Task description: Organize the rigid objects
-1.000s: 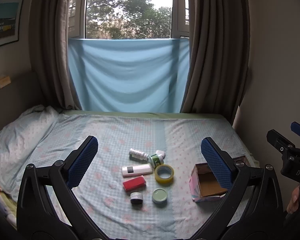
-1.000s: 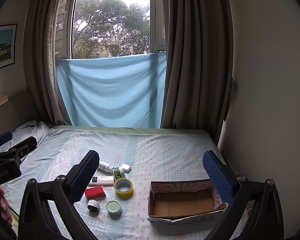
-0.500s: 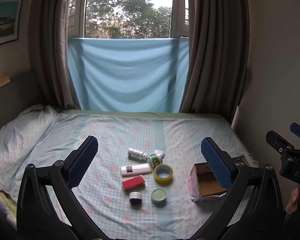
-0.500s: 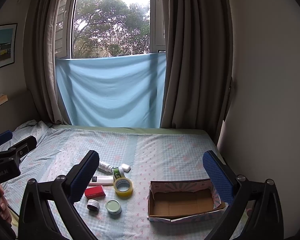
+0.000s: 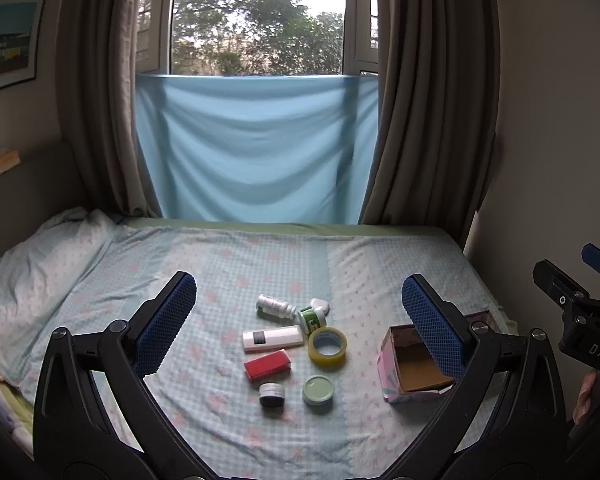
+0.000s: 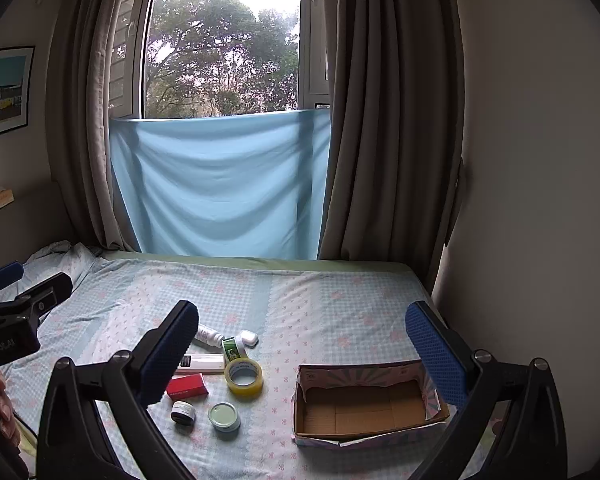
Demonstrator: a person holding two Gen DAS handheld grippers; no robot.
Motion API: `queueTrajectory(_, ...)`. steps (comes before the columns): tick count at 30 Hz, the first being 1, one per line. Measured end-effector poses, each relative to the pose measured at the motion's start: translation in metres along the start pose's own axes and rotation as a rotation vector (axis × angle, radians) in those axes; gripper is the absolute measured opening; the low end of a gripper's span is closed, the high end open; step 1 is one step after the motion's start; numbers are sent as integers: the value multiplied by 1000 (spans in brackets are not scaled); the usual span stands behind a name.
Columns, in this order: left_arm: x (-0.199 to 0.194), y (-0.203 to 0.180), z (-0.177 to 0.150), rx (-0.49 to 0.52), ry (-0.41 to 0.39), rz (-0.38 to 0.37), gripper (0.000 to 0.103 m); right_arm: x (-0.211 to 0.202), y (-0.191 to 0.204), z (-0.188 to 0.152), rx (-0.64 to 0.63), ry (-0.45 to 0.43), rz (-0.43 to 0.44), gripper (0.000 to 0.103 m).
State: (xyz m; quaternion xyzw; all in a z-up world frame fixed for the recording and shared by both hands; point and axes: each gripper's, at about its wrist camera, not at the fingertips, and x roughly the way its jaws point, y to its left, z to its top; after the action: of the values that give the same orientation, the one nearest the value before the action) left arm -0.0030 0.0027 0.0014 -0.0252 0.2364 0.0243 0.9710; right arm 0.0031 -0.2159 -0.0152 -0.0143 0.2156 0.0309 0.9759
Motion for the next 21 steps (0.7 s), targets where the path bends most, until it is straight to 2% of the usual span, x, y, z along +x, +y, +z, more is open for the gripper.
queueTrajectory(15, 7, -2, -3, -9, 10, 11, 102, 4, -2, -3, 8, 7, -11, 103)
queueTrajectory(21, 18, 5, -9, -13, 60, 9, 102, 11, -2, -3, -14, 47, 15, 103)
